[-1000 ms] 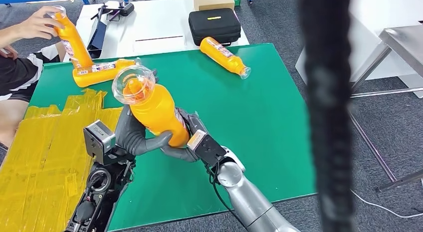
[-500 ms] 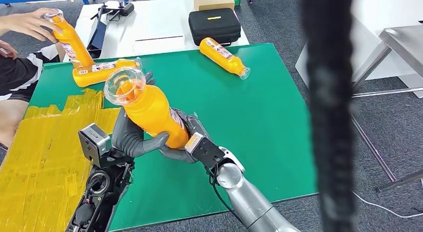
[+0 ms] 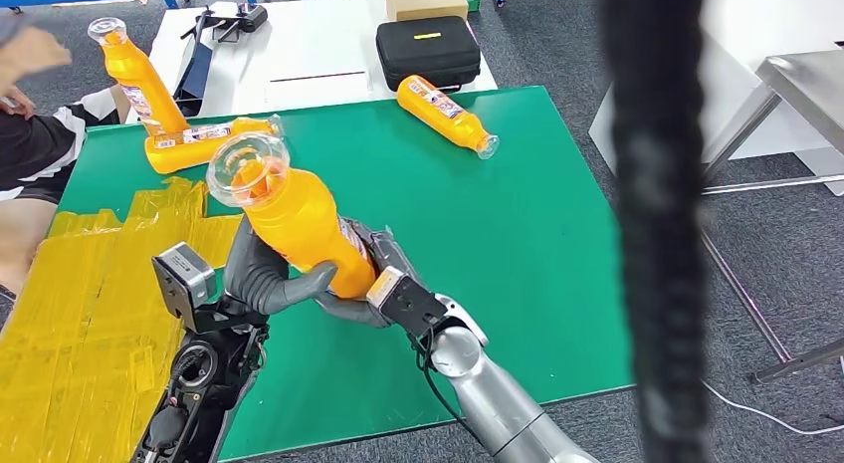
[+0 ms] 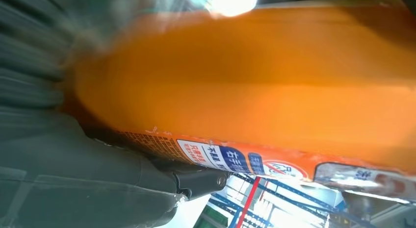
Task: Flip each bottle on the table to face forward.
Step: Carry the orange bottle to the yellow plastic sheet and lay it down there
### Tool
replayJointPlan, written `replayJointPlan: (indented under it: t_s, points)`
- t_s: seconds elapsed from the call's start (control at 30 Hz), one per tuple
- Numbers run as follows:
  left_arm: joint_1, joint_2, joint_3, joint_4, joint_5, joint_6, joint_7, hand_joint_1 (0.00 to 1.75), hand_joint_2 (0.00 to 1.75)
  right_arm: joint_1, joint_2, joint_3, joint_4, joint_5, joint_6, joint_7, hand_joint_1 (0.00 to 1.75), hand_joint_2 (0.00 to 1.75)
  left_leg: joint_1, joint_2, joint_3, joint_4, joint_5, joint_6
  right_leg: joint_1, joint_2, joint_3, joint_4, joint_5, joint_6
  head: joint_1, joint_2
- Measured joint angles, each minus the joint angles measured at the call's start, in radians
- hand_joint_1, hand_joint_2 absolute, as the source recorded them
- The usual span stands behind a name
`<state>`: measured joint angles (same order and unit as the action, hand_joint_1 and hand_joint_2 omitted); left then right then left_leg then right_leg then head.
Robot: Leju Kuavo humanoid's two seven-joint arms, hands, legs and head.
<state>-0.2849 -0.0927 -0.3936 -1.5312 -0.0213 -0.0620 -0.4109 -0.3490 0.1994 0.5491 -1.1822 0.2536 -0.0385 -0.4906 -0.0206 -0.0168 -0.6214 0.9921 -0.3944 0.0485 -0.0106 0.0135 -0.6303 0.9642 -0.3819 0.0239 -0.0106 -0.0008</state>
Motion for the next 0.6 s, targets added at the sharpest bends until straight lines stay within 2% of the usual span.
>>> replayJointPlan:
  t_s: [0.33,0.47,0.57,0.6]
  points:
    - [0.000,0.000,0.003,0.000,0.019,-0.009,0.000,1.75,1.75,0.007,0.000,0.004,0.000,0.001,0.000,0.000,1.75,1.75,0.000,0.000,0.000,0.000,0.000,0.000,0.000,0.000,0.000,0.000,0.000,0.000,0.000,0.000]
    - [0.000,0.000,0.005,0.000,0.023,-0.008,0.000,1.75,1.75,0.008,0.000,0.004,-0.001,0.005,-0.007,-0.001,0.01,1.75,0.000,0.000,0.000,0.000,0.000,0.000,0.000,0.000,0.000,0.000,0.000,0.000,0.000,0.000]
    - [-0.001,0.000,0.011,-0.002,0.030,-0.001,0.000,1.75,1.75,0.014,-0.002,0.004,-0.003,0.044,-0.046,-0.005,0.00,1.75,0.000,0.000,0.000,0.000,0.000,0.000,0.000,0.000,0.000,0.000,0.000,0.000,0.000,0.000]
    - [-0.001,0.000,0.014,-0.002,0.032,0.003,0.000,1.75,1.75,0.018,-0.003,0.005,-0.007,0.059,-0.063,-0.006,0.00,1.31,0.000,0.000,0.000,0.000,0.000,0.000,0.000,0.000,0.000,0.000,0.000,0.000,0.000,0.000]
